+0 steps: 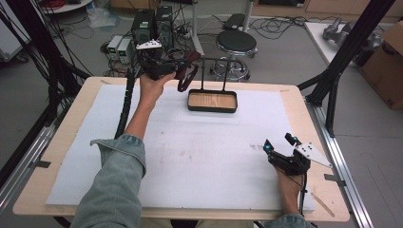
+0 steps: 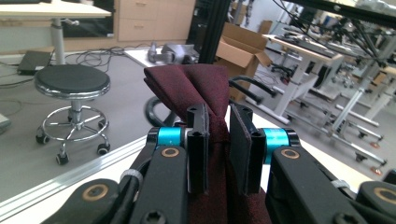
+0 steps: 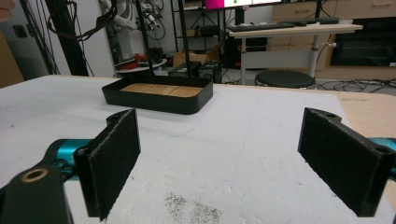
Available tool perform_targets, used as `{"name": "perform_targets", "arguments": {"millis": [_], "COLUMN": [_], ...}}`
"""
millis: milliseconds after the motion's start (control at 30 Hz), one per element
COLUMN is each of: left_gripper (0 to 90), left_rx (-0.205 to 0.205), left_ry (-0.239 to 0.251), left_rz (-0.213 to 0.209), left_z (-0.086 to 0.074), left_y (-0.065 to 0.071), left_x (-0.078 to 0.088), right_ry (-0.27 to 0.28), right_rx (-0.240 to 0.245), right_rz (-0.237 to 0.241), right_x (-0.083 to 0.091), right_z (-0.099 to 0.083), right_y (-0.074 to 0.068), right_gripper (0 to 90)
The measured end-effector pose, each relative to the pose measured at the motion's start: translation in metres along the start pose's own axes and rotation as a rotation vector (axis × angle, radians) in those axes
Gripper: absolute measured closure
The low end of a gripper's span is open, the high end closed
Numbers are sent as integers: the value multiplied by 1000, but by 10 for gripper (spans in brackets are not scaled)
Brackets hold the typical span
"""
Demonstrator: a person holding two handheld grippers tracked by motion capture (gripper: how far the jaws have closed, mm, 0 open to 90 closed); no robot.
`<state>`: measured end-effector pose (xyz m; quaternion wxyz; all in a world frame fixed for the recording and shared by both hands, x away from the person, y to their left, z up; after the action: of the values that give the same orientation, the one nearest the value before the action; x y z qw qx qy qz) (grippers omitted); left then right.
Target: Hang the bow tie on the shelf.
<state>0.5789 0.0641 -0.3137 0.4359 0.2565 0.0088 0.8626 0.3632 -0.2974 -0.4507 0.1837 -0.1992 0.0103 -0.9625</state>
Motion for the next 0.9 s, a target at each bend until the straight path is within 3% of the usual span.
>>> {"name": "perform_targets", "arguments": {"millis": [200,400,900], "left_gripper": [769,767,763], "left_rx": [40,38,68], "left_ry": [-18,-60,-80], "left_rz": [38,72,79], "left_z": [-10,-24,-46], "left_y": [-15,-23,-35], "left_x": [-2,-7,-15], "right_ry": [1,-1,-1], "right_rx": [0,-1,1], "right_rz": [2,1,0], "right_x": [0,0,0], "right_z": [0,0,0], "right_y": [0,0,0], "right_gripper": [121,122,122]}}
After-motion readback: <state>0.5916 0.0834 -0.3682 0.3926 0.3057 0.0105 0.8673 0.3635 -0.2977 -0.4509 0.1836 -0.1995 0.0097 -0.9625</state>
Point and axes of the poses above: each handheld gripper's, and its own axes: x roughly backward along the jaws, z roughly out of its top, y roughly to its right, the point moved 8 cm from there along -x, roughly forward along the jaws, and after that the axes turned 15 degrees about -y, right-handed, at the moved point
